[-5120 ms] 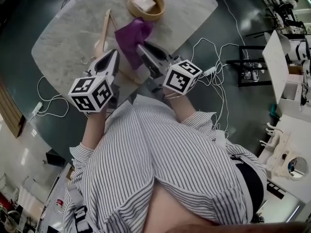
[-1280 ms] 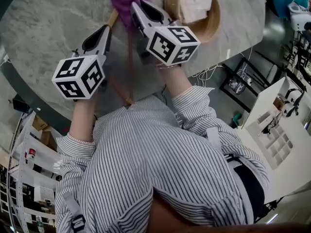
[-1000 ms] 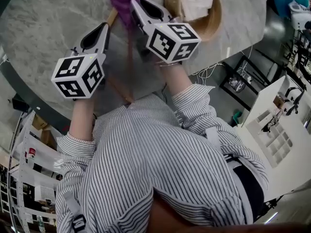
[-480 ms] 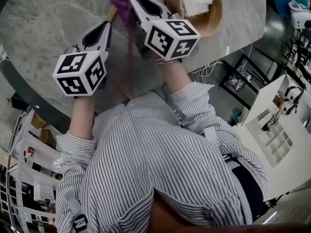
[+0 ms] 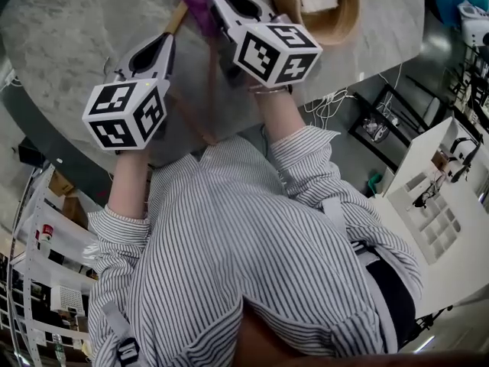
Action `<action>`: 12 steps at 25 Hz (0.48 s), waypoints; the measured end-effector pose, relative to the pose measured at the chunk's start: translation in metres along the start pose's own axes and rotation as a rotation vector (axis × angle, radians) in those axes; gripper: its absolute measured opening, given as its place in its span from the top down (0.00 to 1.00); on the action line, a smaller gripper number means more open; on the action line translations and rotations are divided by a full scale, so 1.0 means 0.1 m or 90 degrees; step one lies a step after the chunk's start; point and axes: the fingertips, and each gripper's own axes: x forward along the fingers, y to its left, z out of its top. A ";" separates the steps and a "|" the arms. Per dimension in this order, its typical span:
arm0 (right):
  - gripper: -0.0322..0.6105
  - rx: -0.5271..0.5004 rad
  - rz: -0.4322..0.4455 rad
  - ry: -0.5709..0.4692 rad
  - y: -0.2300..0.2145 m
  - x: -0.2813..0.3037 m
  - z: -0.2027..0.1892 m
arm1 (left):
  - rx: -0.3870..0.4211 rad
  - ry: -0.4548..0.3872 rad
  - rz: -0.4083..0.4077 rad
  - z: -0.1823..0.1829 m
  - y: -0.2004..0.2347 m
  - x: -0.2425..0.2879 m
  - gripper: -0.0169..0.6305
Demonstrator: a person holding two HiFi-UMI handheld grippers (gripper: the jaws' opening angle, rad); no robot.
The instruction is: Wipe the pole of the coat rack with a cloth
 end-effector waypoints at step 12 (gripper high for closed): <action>0.85 -0.014 0.010 0.016 0.24 -0.10 -0.31 | 0.000 -0.012 0.008 -0.20 0.04 -0.21 0.96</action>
